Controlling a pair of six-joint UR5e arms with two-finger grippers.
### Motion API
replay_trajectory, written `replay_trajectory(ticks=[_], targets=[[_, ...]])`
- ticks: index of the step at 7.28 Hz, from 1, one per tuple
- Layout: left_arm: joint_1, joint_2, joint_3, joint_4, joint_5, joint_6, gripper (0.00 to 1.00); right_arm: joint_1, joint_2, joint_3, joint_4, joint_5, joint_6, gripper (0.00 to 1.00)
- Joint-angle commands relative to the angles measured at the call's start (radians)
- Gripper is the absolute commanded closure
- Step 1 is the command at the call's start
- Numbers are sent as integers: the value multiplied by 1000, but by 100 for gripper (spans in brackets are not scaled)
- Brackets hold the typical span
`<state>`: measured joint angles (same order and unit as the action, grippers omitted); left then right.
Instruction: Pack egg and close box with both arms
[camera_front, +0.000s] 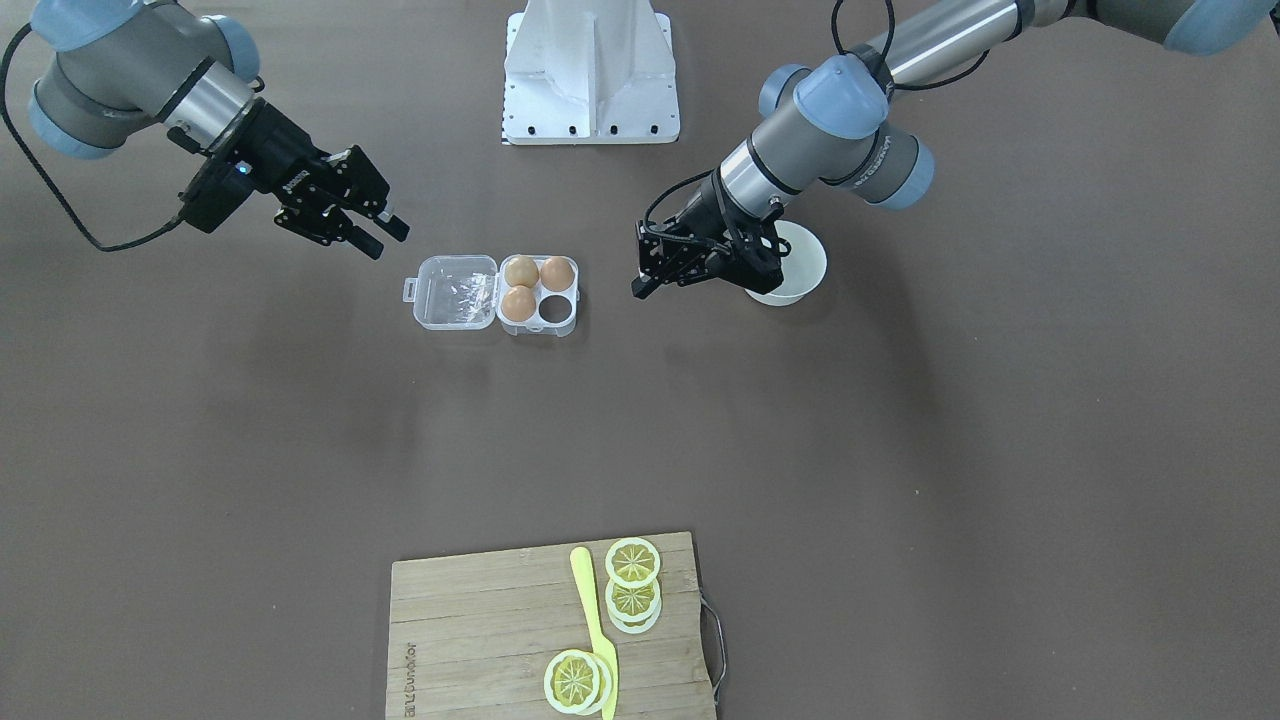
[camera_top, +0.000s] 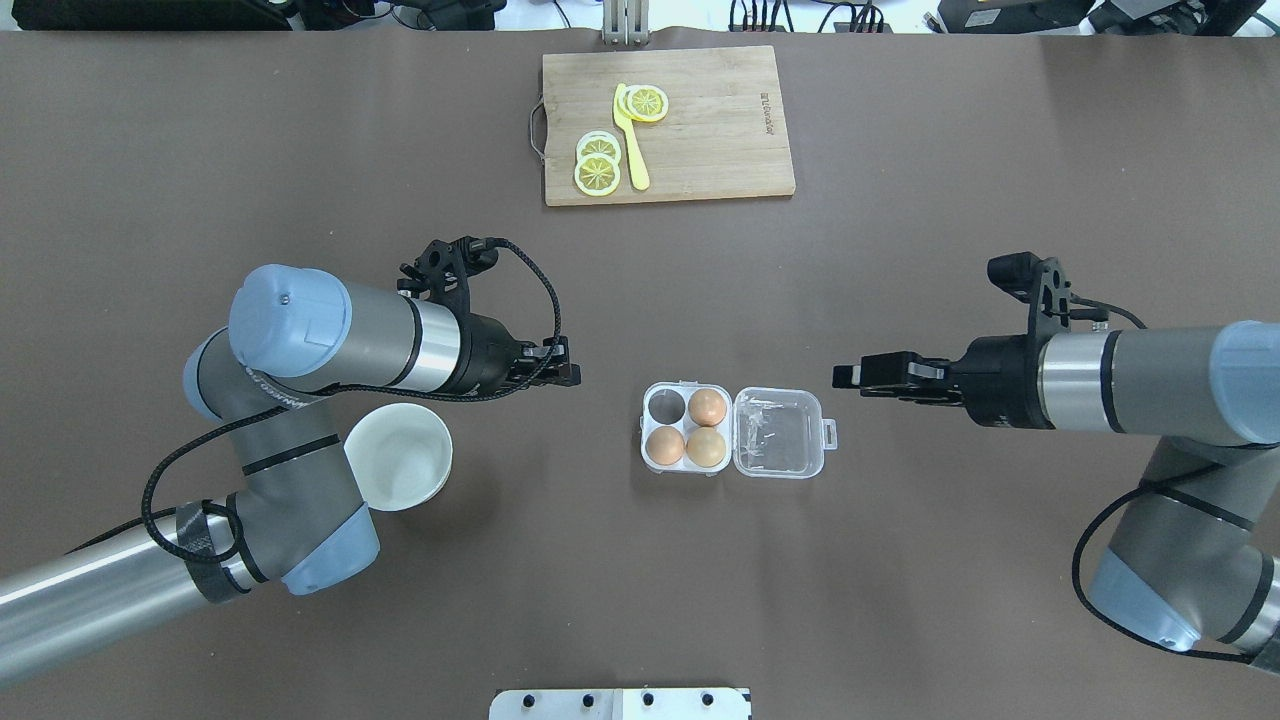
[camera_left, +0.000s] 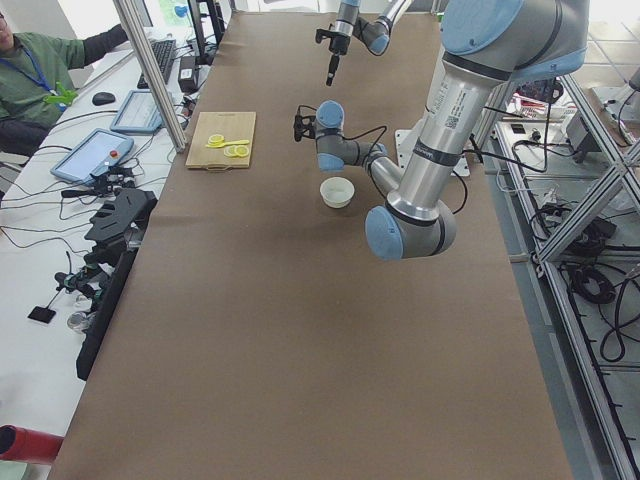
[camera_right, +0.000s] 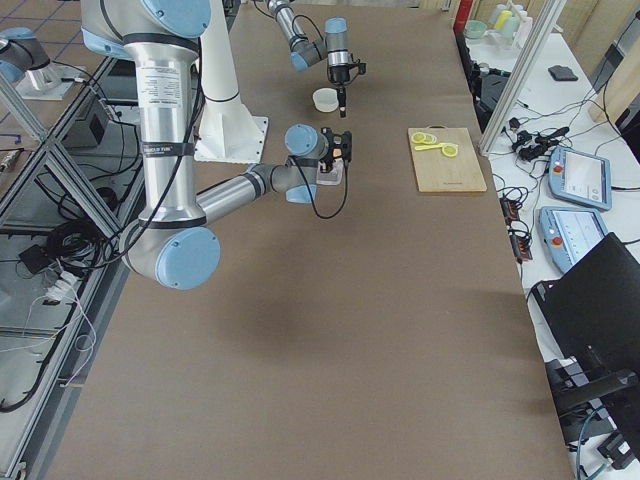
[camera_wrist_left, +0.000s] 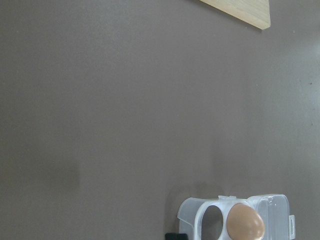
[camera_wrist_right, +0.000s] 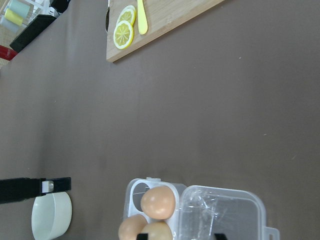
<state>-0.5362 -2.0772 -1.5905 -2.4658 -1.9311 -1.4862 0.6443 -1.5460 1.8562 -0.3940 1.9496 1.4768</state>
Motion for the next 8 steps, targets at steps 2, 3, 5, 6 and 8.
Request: replay_trajectory(ticks=[2, 3, 5, 6, 8], targets=[[-59, 32, -99, 124, -59, 10, 2, 214, -34, -92, -6, 208, -108, 0], [-109, 31, -185, 296, -128, 67, 2, 271, -43, -92, -85, 251, -187, 0], [-195, 35, -345, 675, -147, 231, 2, 433, -97, -92, -248, 352, -444, 0], [-232, 35, -399, 858, -153, 351, 2, 518, -115, -92, -357, 389, -613, 0], [-357, 69, -440, 1087, -154, 620, 2, 647, -124, -91, -596, 399, -955, 0]])
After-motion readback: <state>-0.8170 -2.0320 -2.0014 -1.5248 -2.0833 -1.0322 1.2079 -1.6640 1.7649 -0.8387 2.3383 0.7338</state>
